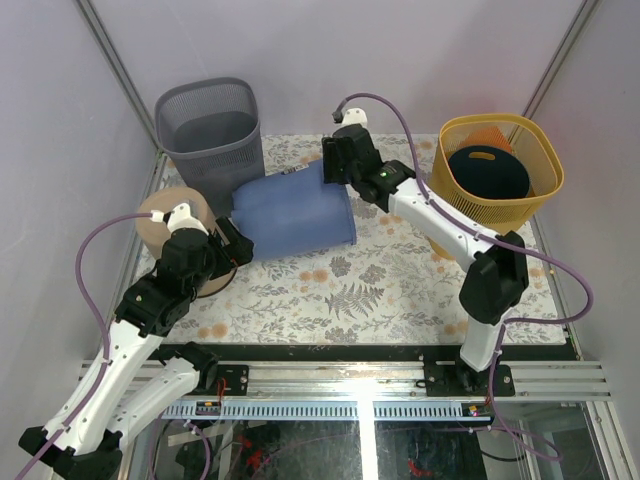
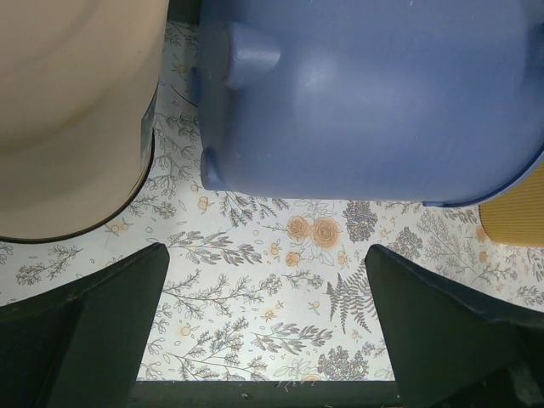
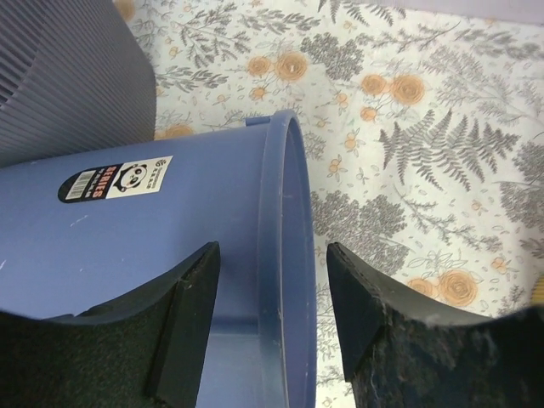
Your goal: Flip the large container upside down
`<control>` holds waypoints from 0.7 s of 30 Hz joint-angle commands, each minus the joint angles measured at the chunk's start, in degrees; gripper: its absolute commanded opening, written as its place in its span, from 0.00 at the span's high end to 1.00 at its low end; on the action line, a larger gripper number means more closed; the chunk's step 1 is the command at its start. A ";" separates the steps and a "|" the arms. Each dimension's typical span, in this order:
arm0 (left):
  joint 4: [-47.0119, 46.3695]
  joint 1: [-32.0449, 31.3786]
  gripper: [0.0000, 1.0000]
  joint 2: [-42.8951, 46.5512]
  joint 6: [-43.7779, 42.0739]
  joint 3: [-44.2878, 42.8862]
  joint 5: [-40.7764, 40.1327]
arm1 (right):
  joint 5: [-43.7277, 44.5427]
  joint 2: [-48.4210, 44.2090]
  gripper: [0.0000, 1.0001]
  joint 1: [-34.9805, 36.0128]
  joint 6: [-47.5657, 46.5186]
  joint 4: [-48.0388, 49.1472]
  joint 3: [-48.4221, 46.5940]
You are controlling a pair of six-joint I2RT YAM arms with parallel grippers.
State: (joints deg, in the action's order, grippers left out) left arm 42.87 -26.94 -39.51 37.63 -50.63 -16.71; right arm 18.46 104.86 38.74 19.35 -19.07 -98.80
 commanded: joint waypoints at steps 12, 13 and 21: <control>-1.94 0.29 0.00 1.91 -5.12 0.46 -1.34 | 16.92 3.07 0.71 4.45 -8.62 14.66 5.60; -1.92 0.31 0.00 2.20 -5.19 0.63 -1.31 | 17.22 3.07 0.72 4.69 -8.65 15.57 6.32; -2.05 0.23 0.00 4.62 -5.17 3.21 -0.80 | 18.36 1.26 1.00 5.63 -4.83 20.82 13.73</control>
State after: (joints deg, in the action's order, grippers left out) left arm 42.89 -26.94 -36.07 33.74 -48.99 -17.12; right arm 35.00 107.28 43.35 11.79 1.17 -90.41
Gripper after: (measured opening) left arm 0.996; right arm 0.088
